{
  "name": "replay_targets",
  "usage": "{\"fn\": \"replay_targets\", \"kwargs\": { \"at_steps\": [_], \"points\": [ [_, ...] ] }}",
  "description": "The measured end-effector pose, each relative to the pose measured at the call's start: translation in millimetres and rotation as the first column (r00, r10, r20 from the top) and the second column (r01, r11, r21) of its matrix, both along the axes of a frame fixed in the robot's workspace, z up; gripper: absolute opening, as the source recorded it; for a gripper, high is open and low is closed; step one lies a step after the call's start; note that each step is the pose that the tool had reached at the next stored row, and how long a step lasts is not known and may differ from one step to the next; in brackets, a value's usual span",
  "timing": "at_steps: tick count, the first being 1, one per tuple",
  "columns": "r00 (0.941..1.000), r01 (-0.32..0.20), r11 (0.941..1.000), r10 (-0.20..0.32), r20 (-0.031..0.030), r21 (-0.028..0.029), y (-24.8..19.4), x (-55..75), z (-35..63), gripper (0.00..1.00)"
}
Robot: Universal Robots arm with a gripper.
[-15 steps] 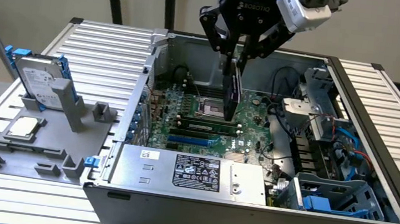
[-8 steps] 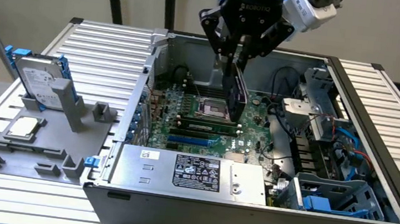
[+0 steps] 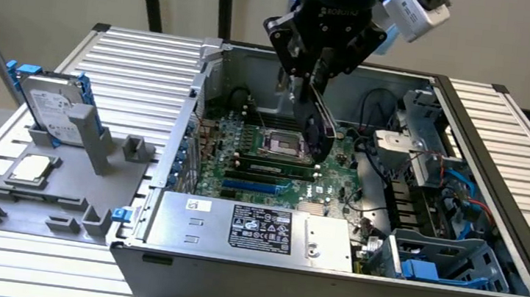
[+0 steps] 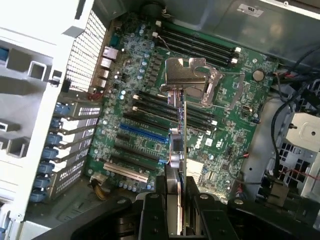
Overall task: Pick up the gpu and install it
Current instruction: 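Insert the gpu into the slot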
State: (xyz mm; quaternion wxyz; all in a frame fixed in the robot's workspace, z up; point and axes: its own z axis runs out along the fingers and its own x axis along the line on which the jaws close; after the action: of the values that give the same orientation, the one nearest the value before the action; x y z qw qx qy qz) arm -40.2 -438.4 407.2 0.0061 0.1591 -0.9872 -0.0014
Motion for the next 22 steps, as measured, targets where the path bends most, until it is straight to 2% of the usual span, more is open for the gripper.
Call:
{"fn": "replay_targets", "kwargs": {
  "at_steps": [3, 6, 11, 14, 17, 22],
  "points": [
    [0.9985, -0.054, 0.9985, 0.054, 0.0001, 0.0021, 0.0, 0.1, -0.9, 0.27],
    [0.9941, -0.109, 0.9941, 0.109, 0.0003, 0.003, 0.0, 0.1, -1.7, 0.27],
    [0.98, -0.199, 0.98, 0.199, 0.0014, 0.003, 0.0, 0.1, -2.9, 0.27],
    [0.9677, -0.252, 0.9677, 0.252, 0.0018, 0.0028, 0.0, 0.1, -3.8, 0.27],
    [0.9528, -0.304, 0.9527, 0.304, 0.0023, 0.0027, 0.0, 0.1, -4.8, 0.27],
    [0.921, -0.39, 0.921, 0.39, 0.0028, 0.0024, 0.0, 0.1, -6.8, 0.27]
  ]
}}
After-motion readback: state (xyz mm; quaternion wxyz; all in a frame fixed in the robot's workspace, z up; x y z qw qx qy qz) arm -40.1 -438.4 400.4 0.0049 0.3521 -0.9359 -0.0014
